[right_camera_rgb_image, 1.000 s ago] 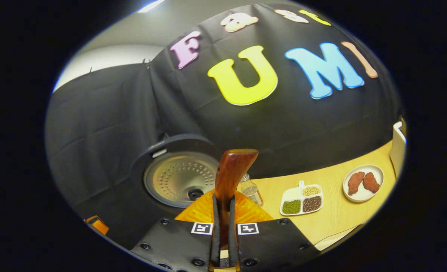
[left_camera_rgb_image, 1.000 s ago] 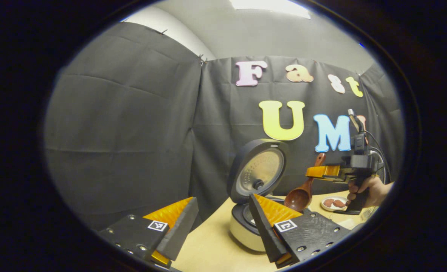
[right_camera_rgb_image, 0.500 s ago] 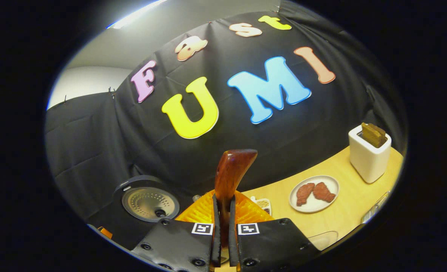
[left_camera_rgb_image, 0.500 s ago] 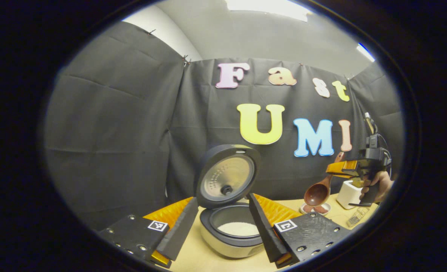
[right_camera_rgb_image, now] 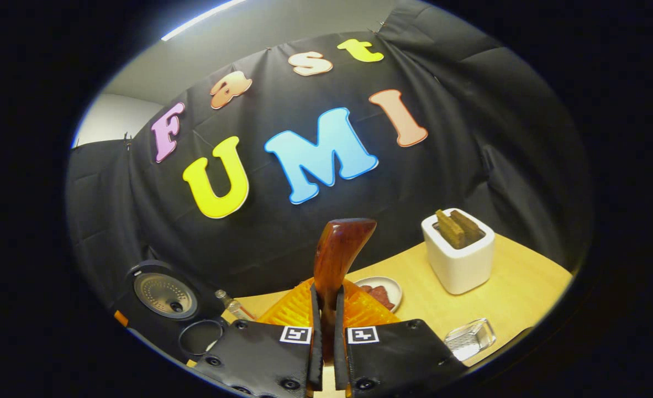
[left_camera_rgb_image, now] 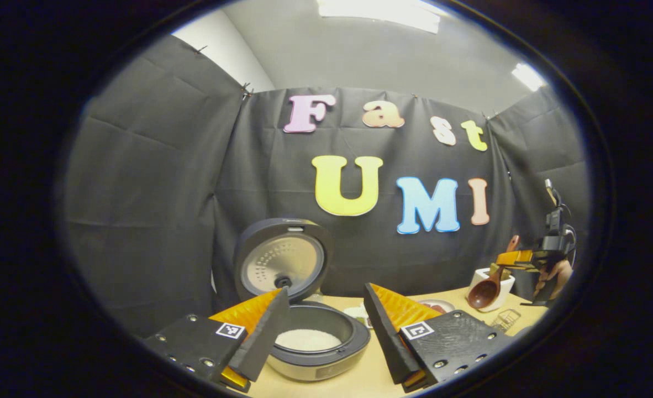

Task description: Close the left gripper, press the button to open the rice cooker; take a wooden spoon from the chopstick holder with the right hand, scoop a spoonful of rice and pour it into the rice cooker, then put the wooden spoon back into the chopstick holder.

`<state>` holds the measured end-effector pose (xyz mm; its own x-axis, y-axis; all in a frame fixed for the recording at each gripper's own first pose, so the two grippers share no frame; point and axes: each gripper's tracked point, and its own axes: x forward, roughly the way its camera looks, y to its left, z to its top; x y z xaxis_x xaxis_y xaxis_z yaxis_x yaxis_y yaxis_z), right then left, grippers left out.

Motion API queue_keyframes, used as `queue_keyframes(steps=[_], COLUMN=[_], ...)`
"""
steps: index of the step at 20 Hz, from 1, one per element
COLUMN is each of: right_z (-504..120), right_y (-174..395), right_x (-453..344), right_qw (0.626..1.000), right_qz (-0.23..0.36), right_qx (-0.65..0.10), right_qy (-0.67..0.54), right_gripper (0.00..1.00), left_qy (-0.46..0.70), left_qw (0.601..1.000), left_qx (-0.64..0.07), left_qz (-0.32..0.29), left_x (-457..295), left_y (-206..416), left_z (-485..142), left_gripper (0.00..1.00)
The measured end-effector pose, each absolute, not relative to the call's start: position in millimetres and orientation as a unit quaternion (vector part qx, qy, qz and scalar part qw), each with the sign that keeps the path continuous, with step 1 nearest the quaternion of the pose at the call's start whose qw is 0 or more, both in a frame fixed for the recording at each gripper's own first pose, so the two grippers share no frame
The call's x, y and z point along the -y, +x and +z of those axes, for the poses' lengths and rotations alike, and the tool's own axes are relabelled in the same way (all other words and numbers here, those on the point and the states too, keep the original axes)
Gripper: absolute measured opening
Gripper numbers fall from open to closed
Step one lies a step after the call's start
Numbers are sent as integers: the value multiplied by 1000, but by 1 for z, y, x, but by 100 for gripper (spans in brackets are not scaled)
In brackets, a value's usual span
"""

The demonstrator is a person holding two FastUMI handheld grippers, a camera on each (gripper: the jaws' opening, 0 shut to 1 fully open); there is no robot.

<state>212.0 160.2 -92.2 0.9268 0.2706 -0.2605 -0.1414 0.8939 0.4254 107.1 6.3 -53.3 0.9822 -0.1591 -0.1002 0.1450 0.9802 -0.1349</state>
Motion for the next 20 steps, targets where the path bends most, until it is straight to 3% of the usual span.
queue_keyframes(steps=[2,6,7,8,9,10,20], right_z=[-104,-129,-137,-144,-149,-154,-201], right_y=[210,206,204,204,203,202,192], right_x=[-134,-88,-82,-74,-67,-62,-12], right_qw=[963,966,966,967,967,967,966], right_qz=[86,51,44,36,30,25,-29], right_qx=[-163,-174,-178,-182,-185,-188,-210], right_qy=[199,187,181,176,173,170,145], right_gripper=[10,10,6,10,10,10,10], left_qy=[-60,-57,-56,-56,-56,-55,-39], left_qw=[993,992,992,992,992,992,994], left_qx=[-53,-48,-48,-47,-47,-48,-52], left_qz=[-84,-98,-100,-101,-102,-102,-93], left_x=[6,25,27,29,31,32,29], left_y=[108,109,109,110,109,110,111], left_z=[-48,-39,-37,-36,-35,-36,-34], left_gripper=[86,82,82,82,87,82,82])
